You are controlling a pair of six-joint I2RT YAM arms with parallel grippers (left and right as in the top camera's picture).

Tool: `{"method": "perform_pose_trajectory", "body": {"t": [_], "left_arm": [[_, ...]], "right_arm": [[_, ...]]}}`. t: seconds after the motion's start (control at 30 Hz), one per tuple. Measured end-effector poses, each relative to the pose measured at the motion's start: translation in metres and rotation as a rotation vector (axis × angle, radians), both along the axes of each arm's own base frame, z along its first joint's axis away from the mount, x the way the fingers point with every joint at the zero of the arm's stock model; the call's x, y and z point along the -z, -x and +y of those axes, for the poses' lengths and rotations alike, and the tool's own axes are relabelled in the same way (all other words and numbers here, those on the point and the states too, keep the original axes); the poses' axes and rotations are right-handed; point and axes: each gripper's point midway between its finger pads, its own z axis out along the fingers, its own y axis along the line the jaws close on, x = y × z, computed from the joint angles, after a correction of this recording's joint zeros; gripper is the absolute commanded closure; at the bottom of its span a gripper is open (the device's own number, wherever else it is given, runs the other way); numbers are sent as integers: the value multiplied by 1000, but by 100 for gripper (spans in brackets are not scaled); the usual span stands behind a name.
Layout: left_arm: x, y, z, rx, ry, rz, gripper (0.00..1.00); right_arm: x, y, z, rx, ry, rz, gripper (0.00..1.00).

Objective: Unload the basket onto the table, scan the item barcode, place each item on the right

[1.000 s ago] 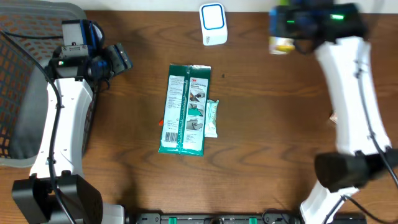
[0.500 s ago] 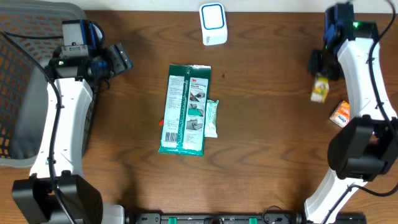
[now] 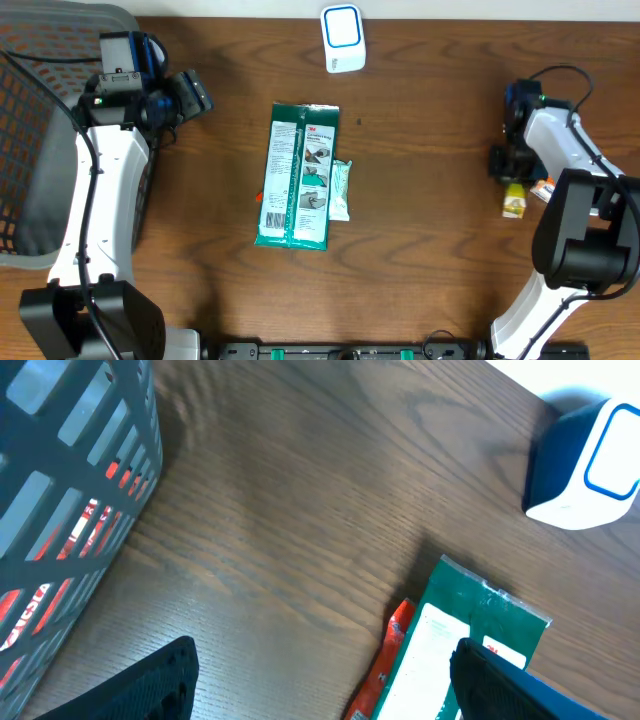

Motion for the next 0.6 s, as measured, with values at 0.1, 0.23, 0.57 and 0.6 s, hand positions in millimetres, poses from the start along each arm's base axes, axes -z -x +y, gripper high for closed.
{"method": "perform_pose_trajectory", "body": {"t": [0.1,0.23,0.57,0.6], "left_arm": [[0,0,0,0,0,0,18],[0,0,0,0,0,0,18],[0,0,0,0,1,0,18],[0,0,0,0,1,0,18]], "right_arm": [[0,-1,-14,-17,58,-31,79],[-1,3,-44,-26,138,-29,81],[-3,8,-93,-13,282,-18,61],[-3,7,-93,-13,285,-24,46]]}}
